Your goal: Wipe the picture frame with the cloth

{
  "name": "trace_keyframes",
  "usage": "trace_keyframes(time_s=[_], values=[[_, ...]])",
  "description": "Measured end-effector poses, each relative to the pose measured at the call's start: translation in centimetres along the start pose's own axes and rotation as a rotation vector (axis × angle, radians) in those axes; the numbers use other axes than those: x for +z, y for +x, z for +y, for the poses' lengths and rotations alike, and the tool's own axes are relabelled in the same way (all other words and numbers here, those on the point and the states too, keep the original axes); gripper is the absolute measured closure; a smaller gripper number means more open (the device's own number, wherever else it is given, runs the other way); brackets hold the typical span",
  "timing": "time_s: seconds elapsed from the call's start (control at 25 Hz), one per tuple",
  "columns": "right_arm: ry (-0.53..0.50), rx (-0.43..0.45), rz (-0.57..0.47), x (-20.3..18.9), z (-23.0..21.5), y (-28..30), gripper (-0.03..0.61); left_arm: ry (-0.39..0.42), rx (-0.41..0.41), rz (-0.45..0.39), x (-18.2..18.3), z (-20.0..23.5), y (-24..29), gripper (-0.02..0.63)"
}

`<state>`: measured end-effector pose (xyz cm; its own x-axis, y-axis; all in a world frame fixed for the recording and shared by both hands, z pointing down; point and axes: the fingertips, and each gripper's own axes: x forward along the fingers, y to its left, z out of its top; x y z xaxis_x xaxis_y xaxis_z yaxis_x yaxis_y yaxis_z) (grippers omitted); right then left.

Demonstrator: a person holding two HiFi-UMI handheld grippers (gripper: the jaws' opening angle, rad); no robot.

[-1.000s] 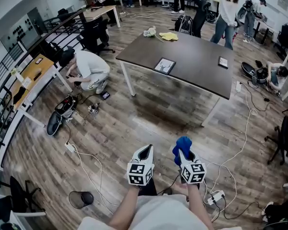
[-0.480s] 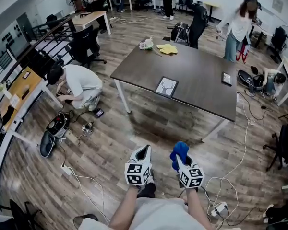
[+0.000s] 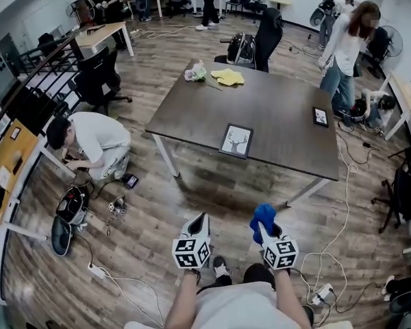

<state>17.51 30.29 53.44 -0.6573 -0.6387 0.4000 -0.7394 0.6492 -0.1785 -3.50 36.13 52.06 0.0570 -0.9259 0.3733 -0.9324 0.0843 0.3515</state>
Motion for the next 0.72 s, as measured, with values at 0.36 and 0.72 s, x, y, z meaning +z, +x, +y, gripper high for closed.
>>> trace_keyframes(time_s=[0.36,0.72], values=[[-0.012,-0.036,-0.003,2.9,-2.1,6.4,0.489,-0.042,-0.002,0.04,0.9,4.1,4.0,0.561],[0.033,-0.042,-0.021,7.1,-5.9,17.6,0.489,0.011,-0.041,0.153,4.2,8.0,14.2,0.561]])
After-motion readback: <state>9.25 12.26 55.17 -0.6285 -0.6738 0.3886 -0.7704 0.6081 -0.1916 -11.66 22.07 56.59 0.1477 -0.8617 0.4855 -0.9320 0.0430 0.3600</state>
